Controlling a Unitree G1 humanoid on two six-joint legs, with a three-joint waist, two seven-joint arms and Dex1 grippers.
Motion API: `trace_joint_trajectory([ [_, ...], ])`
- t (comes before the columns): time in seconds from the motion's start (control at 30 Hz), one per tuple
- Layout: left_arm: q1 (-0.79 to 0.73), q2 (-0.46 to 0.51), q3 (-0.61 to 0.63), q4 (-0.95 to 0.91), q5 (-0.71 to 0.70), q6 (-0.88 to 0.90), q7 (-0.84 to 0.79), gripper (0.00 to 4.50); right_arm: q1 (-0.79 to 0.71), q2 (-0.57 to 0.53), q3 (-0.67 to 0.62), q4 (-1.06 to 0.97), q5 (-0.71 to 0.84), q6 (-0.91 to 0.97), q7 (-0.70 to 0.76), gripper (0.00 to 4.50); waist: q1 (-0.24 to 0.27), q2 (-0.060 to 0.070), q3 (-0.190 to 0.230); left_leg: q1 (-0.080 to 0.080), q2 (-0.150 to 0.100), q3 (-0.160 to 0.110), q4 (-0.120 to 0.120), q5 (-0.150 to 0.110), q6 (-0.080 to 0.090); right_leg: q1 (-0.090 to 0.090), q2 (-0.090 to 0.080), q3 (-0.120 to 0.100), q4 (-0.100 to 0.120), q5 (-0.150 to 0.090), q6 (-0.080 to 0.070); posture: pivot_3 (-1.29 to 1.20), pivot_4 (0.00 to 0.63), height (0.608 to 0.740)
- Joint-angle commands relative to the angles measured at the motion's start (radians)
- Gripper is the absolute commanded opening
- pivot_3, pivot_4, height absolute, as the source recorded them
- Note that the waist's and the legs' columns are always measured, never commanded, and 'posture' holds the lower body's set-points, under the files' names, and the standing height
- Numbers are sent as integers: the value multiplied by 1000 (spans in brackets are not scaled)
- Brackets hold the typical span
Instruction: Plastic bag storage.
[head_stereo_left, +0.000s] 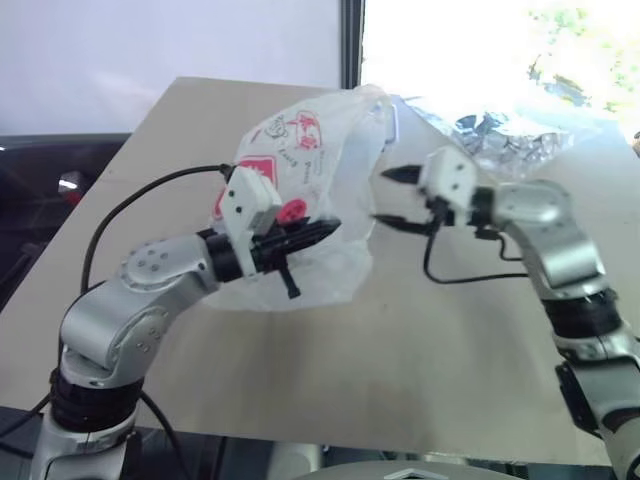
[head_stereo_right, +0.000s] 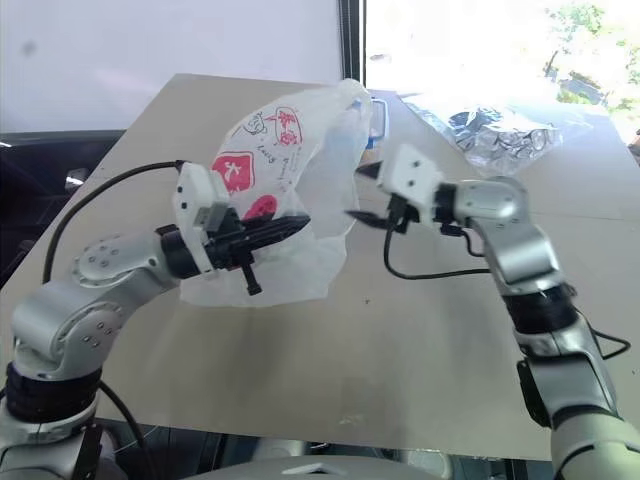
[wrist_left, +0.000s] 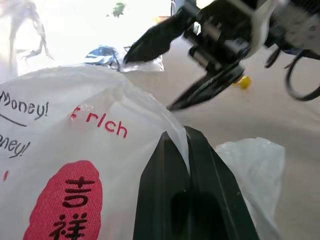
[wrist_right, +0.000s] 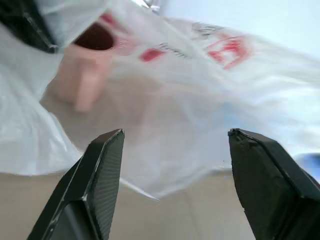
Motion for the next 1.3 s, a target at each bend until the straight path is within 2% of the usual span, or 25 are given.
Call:
trace_joint_trajectory([
  [0.03,-44,-19,-21,2,24,-20,8,0,44,-80,-98,-187,-4,238,-93,3325,4,0,0,0,0,0,0,0,0,0,0,0,0,0,0,0,150,740],
  [0.17,-106,-64,-26,34,14,-10,24,0,191,-239,-204,-163,-76,417,-161,3325,13,-1,-1,1,-1,1,0,0,0,1,2,1,0,0,0,0,150,740],
  [0.23,-121,-75,-29,36,12,-3,24,0,305,-322,-204,-106,-141,396,-190,3325,17,-1,-1,0,-2,-1,0,0,0,1,2,-1,-1,0,0,0,150,740],
  [0.33,-119,-90,-37,29,7,0,24,0,383,-326,-225,33,-140,329,-215,3325,6,-1,-1,0,-2,0,0,0,0,1,1,1,-1,-1,1,0,150,740],
  [0.47,-108,-90,-40,12,13,5,23,0,335,-325,-182,281,-160,208,-228,3325,-15,0,-1,3,-1,2,0,0,0,1,4,5,0,-2,3,0,150,740],
  [0.63,-106,-77,-7,-10,-16,32,35,0,229,-344,-116,494,-148,214,-137,3325,-16,0,-1,4,0,3,0,1,-1,1,6,6,1,-2,4,0,150,740],
  [0.77,-86,-68,14,-32,-25,41,55,0,220,-376,-89,499,-114,288,-41,2142,-13,0,-1,4,0,4,1,1,-1,1,5,7,1,-1,2,0,150,740],
  [0.9,-69,-70,18,-47,-25,42,70,0,217,-375,-97,461,-81,324,-16,341,-7,0,-1,3,-1,3,1,1,-1,1,4,6,0,-1,1,0,150,740],
  [0.93,-68,-71,18,-48,-24,41,71,0,218,-375,-104,440,-70,332,-9,157,-7,0,-1,3,-1,3,1,1,-1,1,4,6,0,-1,1,0,150,740],
  [1.07,-66,-77,25,-47,-41,33,66,0,229,-365,-167,286,35,350,45,157,-8,0,-1,3,0,3,1,1,-1,1,4,6,0,-1,1,0,150,740],
  [1.17,-56,-68,64,-81,-162,59,24,0,186,-310,-184,102,167,399,73,157,-18,1,-1,3,1,3,0,1,-1,1,3,7,0,-1,1,0,150,740],
  [1.3,-40,-26,91,-108,-271,68,-51,0,-24,-93,-131,96,229,460,-58,157,-27,1,-1,4,1,2,1,1,-2,1,3,7,1,-1,2,0,150,740],
])
